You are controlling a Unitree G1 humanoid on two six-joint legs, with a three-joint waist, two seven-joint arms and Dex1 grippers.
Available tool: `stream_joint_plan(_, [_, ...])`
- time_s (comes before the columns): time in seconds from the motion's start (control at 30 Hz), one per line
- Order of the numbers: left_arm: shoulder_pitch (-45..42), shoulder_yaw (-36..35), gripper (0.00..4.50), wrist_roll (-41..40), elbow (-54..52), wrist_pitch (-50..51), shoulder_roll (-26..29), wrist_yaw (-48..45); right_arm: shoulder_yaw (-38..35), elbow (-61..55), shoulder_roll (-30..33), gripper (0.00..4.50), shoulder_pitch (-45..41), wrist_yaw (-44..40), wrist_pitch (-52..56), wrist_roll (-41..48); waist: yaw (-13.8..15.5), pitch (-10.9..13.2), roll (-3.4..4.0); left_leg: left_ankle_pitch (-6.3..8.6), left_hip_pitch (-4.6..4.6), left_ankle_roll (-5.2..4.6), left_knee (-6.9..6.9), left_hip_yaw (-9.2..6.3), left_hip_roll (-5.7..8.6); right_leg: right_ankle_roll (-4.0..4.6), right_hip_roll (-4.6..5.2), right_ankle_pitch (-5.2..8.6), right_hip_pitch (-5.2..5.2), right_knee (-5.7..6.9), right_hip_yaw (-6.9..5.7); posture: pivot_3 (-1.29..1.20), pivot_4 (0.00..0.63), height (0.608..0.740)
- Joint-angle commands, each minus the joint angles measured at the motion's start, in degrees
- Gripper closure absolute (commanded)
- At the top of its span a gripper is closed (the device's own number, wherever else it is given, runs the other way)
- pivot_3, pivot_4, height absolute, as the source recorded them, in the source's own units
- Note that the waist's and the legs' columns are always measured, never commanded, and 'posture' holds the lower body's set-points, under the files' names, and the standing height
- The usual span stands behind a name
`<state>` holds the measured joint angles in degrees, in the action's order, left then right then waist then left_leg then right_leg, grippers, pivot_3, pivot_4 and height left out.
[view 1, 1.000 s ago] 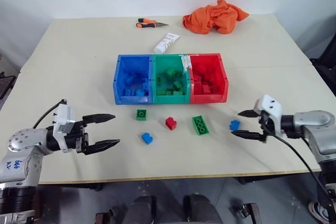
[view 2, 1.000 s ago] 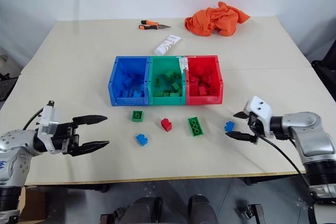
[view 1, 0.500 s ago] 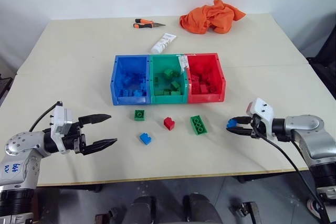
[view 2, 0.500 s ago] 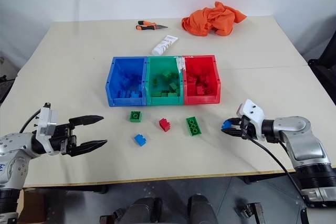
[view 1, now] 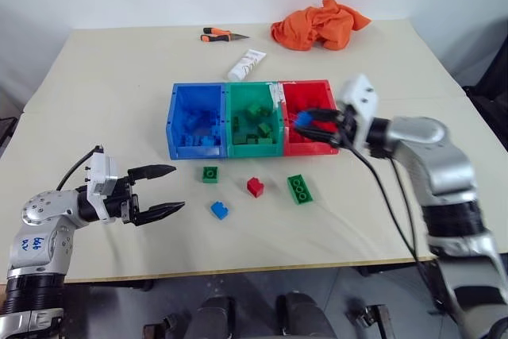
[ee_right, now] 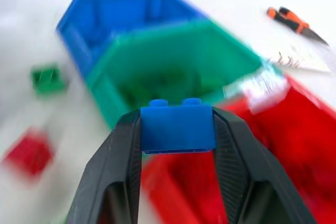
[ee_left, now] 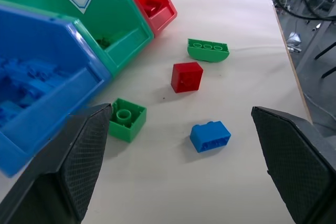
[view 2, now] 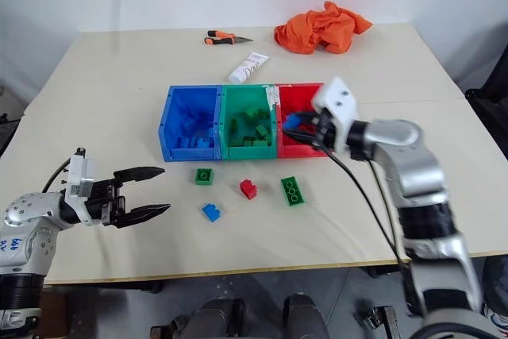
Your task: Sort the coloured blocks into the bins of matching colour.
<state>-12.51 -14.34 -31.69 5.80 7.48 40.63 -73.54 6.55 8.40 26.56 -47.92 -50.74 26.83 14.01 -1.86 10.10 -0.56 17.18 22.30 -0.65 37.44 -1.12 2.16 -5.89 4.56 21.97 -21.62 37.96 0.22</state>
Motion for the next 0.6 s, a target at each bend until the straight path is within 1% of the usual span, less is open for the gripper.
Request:
stream_joint_plan(0.03, [-0.9,0.1,0.00,0.3,-0.2,-1.4,-0.5,0.6,2.3,8.8,-6.4,3.04,-6.5,3.6,-5.4,-3.3,-0.1,0.0,0.00,0.00,0.00,0.00,0.00,-0.01,0.00,0.00,0.00,0.00,-0.03,0.02,-0.04,0.00,0.150,0.740])
stream_joint_plan(0.07, [-1.0,0.3,0.00,0.5,-0.3,-1.6,-0.8,0.9,2.7,12.2,-8.5,3.04,-8.4,4.6,-7.1,-4.1,-0.2,0.0,0.00,0.00,0.01,0.00,-0.02,-0.01,0.00,0.00,0.00,0.00,-0.06,0.06,-0.03,0.00,0.150,0.740])
stream_joint_plan(0.17, [-1.2,0.6,0.00,0.7,-0.5,-2.1,-1.4,1.4,3.0,19.9,-12.3,3.04,-12.2,6.1,-11.5,-5.9,-0.3,0.0,0.00,0.00,0.01,0.01,0.00,-0.05,0.02,0.00,0.02,0.00,-0.08,0.30,-0.11,0.00,0.150,0.740])
stream_joint_plan(0.2, [-1.1,0.7,0.00,0.6,-0.9,-2.1,-1.7,1.7,3.1,23.7,-14.4,3.04,-14.2,7.2,-13.5,-6.4,-0.4,0.0,-0.01,0.01,0.02,0.01,0.07,-0.11,0.03,-0.01,0.04,0.00,-0.09,0.40,-0.15,0.00,0.150,0.740])
stream_joint_plan(0.27, [-0.4,0.7,0.00,0.5,-2.2,-2.4,-2.3,2.6,3.2,34.2,-21.5,3.04,-20.2,9.8,-18.7,-7.2,-1.2,0.0,-0.01,0.06,0.02,0.03,0.16,-0.11,0.04,-0.01,0.03,-0.01,-0.08,0.48,-0.19,0.00,0.150,0.740])
stream_joint_plan(0.3, [-0.2,0.7,0.00,0.5,-2.4,-2.6,-2.4,2.9,2.9,37.9,-23.6,3.04,-22.1,10.3,-20.5,-7.5,-1.5,0.0,-0.01,0.06,0.02,0.03,0.18,-0.11,0.04,-0.01,0.03,-0.01,-0.07,0.50,-0.21,0.00,0.150,0.740])
stream_joint_plan(0.4, [0.1,0.6,0.00,0.6,-2.8,-3.0,-2.6,3.6,2.4,44.9,-27.2,3.04,-25.2,10.2,-24.9,-8.5,-2.8,0.0,0.00,0.03,-0.02,0.16,0.12,-0.19,-0.05,0.00,-0.01,0.00,-0.14,0.71,-0.40,0.00,0.150,0.740])
stream_joint_plan(0.47, [0.2,0.6,0.00,0.6,-2.9,-3.2,-2.8,4.1,1.8,47.8,-29.2,3.04,-26.7,9.5,-27.0,-8.4,-3.0,0.0,0.00,0.04,-0.03,0.20,0.14,-0.37,-0.06,0.00,0.00,0.00,-0.15,0.92,-0.56,0.00,0.150,0.740])
stream_joint_plan(0.57, [0.2,0.7,0.00,0.6,-2.8,-3.6,-2.9,4.6,1.0,51.6,-31.0,3.04,-28.7,9.9,-29.4,-8.9,-3.0,0.0,0.00,0.05,-0.02,0.20,0.20,-0.52,-0.01,0.00,0.02,-0.01,-0.07,0.91,-0.60,0.00,0.150,0.740])
stream_joint_plan(0.6, [0.2,0.8,0.00,0.7,-2.8,-3.8,-3.0,4.8,1.0,52.4,-31.3,2.69,-29.0,9.7,-29.7,-9.2,-3.0,0.0,0.00,0.05,-0.02,0.20,0.19,-0.53,0.00,0.00,0.02,-0.01,-0.07,0.90,-0.60,0.00,0.150,0.740])
